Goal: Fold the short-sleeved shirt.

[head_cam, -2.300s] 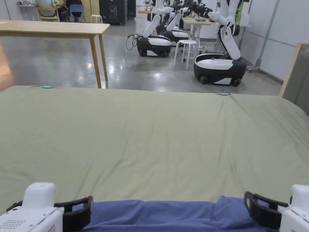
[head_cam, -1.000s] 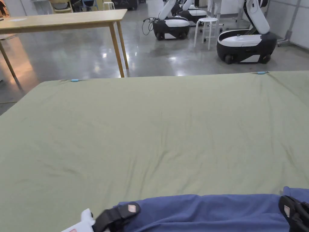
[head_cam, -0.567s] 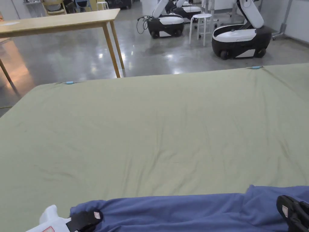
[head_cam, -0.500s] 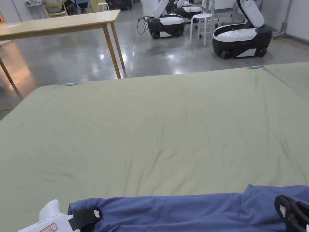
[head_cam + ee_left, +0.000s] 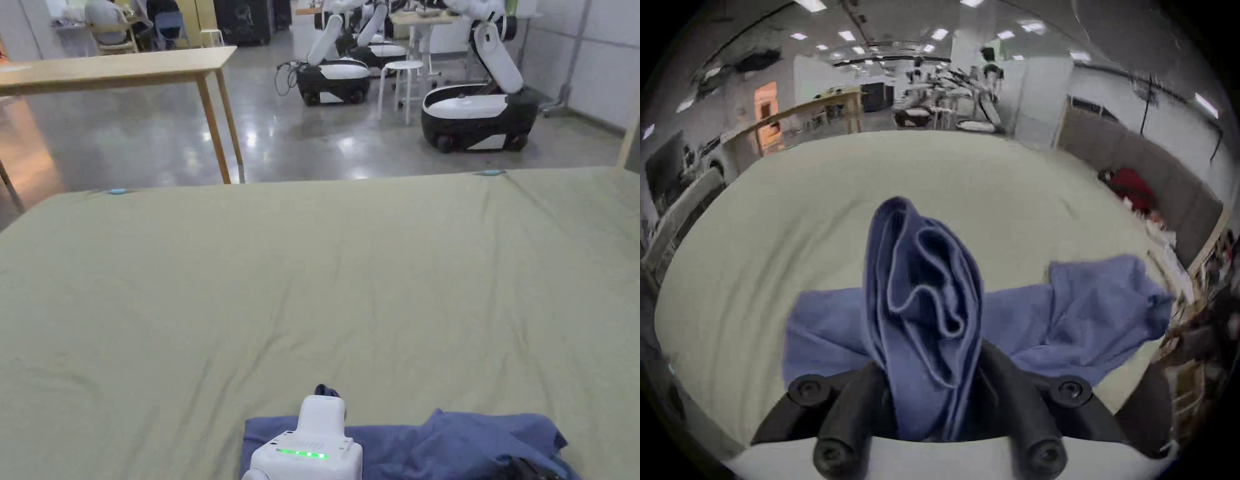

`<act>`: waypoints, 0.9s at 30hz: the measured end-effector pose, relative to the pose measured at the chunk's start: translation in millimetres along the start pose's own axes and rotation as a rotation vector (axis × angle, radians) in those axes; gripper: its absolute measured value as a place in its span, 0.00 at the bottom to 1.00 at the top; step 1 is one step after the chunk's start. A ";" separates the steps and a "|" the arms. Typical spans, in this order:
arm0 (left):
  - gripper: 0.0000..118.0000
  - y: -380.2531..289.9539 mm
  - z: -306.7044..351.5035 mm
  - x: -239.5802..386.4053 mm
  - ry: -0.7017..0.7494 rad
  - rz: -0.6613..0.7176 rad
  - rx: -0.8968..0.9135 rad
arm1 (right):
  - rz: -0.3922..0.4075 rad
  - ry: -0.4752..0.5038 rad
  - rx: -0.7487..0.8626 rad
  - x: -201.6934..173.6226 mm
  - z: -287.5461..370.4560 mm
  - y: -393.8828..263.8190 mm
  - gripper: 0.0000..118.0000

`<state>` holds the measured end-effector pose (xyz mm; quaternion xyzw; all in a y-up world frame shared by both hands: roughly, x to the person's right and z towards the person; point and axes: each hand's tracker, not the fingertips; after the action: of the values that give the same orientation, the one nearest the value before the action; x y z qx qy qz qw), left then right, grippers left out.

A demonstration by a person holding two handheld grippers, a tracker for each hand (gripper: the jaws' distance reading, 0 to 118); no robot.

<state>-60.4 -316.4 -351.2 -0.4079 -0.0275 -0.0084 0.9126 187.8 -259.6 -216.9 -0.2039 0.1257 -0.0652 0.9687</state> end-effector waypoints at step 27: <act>0.01 -16.0 -10.6 21.3 -0.486 0.235 -0.002 | 0.078 -0.032 0.013 24.0 7.0 7.2 0.04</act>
<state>-39.3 -334.8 -345.1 -0.3993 -0.1983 0.1956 0.8735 213.2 -254.6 -218.8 -0.1936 0.1174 -0.0249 0.9737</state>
